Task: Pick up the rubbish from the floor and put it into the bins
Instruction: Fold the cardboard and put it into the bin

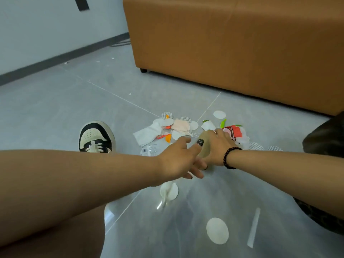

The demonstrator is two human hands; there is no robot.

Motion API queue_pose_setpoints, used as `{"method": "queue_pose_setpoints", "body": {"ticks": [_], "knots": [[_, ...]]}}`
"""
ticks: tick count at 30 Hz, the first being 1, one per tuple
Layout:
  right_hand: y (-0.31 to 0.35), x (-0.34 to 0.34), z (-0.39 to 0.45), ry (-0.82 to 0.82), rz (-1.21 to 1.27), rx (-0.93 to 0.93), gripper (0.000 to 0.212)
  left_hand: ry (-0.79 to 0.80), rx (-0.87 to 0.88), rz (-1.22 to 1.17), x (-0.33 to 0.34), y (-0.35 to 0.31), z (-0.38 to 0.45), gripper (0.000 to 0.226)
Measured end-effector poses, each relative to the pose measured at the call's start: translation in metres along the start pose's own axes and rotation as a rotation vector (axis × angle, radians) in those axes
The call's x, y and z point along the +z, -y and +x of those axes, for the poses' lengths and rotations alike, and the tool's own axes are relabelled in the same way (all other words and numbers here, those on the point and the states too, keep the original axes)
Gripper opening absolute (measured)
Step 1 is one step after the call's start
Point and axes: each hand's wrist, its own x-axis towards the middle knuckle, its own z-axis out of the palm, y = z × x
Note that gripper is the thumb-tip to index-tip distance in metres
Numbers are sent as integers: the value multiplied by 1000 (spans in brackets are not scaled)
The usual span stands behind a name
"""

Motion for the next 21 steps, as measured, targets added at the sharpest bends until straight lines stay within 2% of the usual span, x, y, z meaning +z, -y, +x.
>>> {"method": "queue_pose_setpoints", "body": {"ticks": [9,12,17,19,21], "knots": [[18,13,25,206,-46,127,125,-10,-40,-107,-47,22,-10,50],[29,10,19,213,-40,125,120,-54,-27,-110,-64,16,-13,45],[45,-33,-17,181,149,169,111,-92,26,-51,-74,5,-26,32],[46,-57,-42,146,302,191,106,-114,65,-23,-76,-1,-32,24],[41,-80,-79,114,516,177,85,-133,127,18,-75,-10,-42,24]]}}
